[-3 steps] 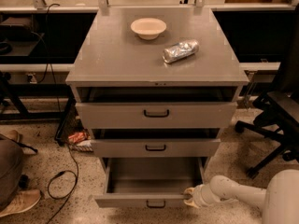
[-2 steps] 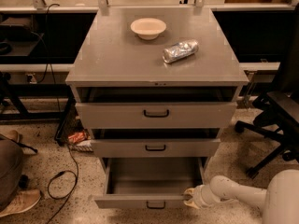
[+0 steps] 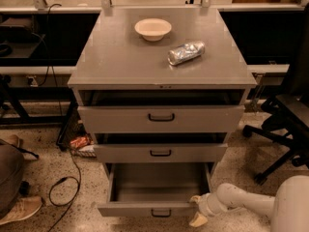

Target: Open bottom drawer

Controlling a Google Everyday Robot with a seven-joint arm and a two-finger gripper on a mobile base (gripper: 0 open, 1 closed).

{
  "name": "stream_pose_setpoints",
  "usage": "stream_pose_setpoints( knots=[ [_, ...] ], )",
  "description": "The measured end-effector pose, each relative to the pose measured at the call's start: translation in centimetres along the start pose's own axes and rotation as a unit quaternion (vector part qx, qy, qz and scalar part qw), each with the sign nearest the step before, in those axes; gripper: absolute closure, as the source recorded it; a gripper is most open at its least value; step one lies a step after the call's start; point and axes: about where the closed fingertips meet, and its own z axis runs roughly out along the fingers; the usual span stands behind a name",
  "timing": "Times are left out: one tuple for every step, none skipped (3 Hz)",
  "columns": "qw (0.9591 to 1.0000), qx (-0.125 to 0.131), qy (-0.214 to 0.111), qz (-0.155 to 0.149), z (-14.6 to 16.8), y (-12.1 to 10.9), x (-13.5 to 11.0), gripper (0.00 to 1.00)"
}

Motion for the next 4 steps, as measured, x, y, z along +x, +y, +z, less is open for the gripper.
stream_pose_setpoints(
  knots=[
    [1.0000,-0.001,0.000,0.000,0.1,0.1,0.0,0.00],
    [1.0000,-0.001,0.000,0.000,0.1,0.1,0.0,0.00],
    [0.9999,-0.010,0.000,0.008,1.1,0.1,0.5,0.00],
    [0.9997,-0.010,-0.001,0.021,1.3,0.6,1.2,0.18]
  ],
)
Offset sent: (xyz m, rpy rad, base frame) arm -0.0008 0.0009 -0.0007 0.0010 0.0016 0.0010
